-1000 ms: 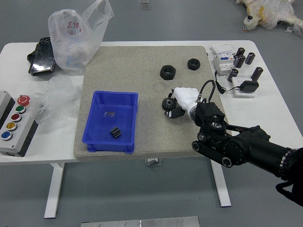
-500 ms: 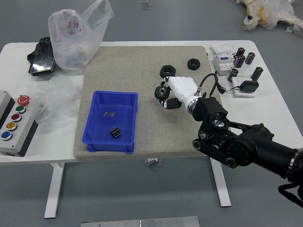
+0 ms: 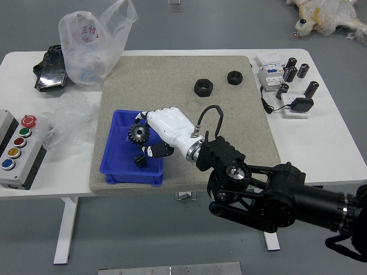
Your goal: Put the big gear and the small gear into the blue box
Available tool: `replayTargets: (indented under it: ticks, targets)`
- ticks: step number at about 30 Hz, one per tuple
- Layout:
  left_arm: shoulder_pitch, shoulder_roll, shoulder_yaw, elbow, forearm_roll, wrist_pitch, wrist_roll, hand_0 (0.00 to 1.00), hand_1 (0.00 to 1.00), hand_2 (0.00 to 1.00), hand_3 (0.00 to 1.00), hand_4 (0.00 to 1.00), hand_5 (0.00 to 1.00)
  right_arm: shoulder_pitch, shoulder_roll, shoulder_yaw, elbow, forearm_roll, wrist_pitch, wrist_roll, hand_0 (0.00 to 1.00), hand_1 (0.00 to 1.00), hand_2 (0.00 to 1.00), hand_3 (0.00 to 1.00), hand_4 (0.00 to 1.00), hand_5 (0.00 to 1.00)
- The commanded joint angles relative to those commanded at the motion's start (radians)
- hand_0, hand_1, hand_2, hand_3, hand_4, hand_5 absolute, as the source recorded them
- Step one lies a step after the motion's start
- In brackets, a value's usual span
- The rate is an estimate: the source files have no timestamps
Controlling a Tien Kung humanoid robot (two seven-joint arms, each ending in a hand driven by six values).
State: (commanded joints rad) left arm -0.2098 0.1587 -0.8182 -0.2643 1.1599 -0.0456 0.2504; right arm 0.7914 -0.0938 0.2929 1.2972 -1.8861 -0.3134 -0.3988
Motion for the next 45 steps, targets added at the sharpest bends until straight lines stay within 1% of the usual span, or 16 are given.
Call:
replayTargets:
  ticks: [2,3,8,9,14,15,18,21,25,26,27,32,33,38,39,45]
  targets:
    - [0.001,0.0,-0.001,0.0,0.001,0.0,0.001,0.707,0.614,0.599,0.707,0.714,0.515,-0.002,0.002,0.012,0.004,-0.011,-0.009,0.003,0.716,0.766,0.781,0.705,0.355,0.194]
    - [0.001,0.0,-0.003,0.0,0.003,0.0,0.001,0.708,0.614,0.599,0.707,0.714,0.515,-0.002,0.002,0.018,0.006,-0.015,-0.013,0.003,0.802,0.85,0.865,0.84,0.485,0.207]
    - [0.001,0.001,-0.003,-0.001,0.003,-0.001,0.002,0.708,0.614,0.599,0.707,0.714,0.515,-0.003,0.005,0.026,0.002,-0.016,-0.019,-0.002,0.802,0.85,0.865,0.84,0.485,0.207]
    - [0.0,0.001,-0.003,-0.001,0.003,0.0,0.002,0.707,0.615,0.6,0.707,0.715,0.517,-0.004,0.007,0.023,0.0,-0.014,-0.019,-0.002,0.823,0.88,0.902,0.899,0.711,0.296]
    - [-0.001,0.001,-0.001,-0.001,0.001,-0.001,0.001,0.707,0.615,0.6,0.707,0.715,0.517,-0.01,0.013,0.006,-0.011,-0.003,-0.009,-0.014,0.823,0.88,0.902,0.899,0.711,0.296]
    - [-0.001,0.0,-0.001,-0.001,0.002,-0.001,0.002,0.707,0.614,0.6,0.707,0.715,0.517,-0.011,0.013,0.004,-0.012,-0.001,-0.007,-0.016,0.823,0.884,0.907,0.921,0.761,0.298]
    - [-0.001,0.0,-0.002,-0.001,0.002,-0.001,0.002,0.707,0.614,0.6,0.707,0.715,0.517,-0.013,0.01,0.012,-0.01,0.003,-0.01,-0.014,0.823,0.884,0.907,0.921,0.761,0.298]
    - [0.0,-0.001,-0.003,-0.001,0.002,-0.001,0.003,0.708,0.614,0.599,0.706,0.715,0.519,-0.018,-0.003,0.054,0.008,0.024,-0.028,0.003,0.784,0.858,0.882,0.893,0.775,0.323]
    - [0.0,-0.001,0.001,-0.001,-0.003,0.0,0.002,0.708,0.614,0.599,0.706,0.715,0.519,-0.034,-0.039,0.136,0.036,0.09,-0.062,0.044,0.784,0.858,0.882,0.893,0.775,0.323]
    - [0.001,-0.002,0.003,-0.001,-0.005,0.0,0.001,0.708,0.614,0.599,0.706,0.715,0.519,-0.042,-0.053,0.16,0.041,0.111,-0.071,0.061,0.784,0.858,0.882,0.893,0.775,0.323]
    - [0.001,-0.002,0.005,-0.001,-0.008,0.001,0.0,0.708,0.614,0.599,0.706,0.715,0.52,-0.057,-0.074,0.198,0.046,0.146,-0.086,0.091,0.752,0.816,0.833,0.846,0.76,0.332]
    - [0.005,-0.003,0.005,-0.001,-0.011,0.002,0.0,0.708,0.614,0.599,0.706,0.715,0.52,-0.129,-0.134,0.338,0.036,0.294,-0.113,0.202,0.752,0.816,0.833,0.846,0.76,0.332]
    - [0.005,-0.004,0.005,0.0,-0.013,0.003,0.0,0.707,0.616,0.599,0.707,0.715,0.517,-0.145,-0.143,0.362,0.032,0.324,-0.111,0.226,0.729,0.785,0.793,0.795,0.77,0.352]
    - [0.003,-0.006,0.023,0.002,-0.032,0.007,-0.011,0.707,0.616,0.599,0.707,0.715,0.517,-0.243,-0.183,0.51,0.041,0.516,-0.064,0.378,0.729,0.785,0.793,0.795,0.77,0.352]
    - [0.001,-0.006,0.03,0.003,-0.038,0.008,-0.015,0.708,0.615,0.599,0.707,0.716,0.521,-0.267,-0.193,0.543,0.054,0.561,-0.049,0.412,0.718,0.749,0.772,0.756,0.788,0.432]
    - [-0.008,-0.003,0.053,0.006,-0.056,0.011,-0.03,0.708,0.615,0.6,0.707,0.716,0.519,-0.394,-0.256,0.7,0.143,0.77,0.013,0.562,0.709,0.729,0.754,0.733,0.793,0.449]
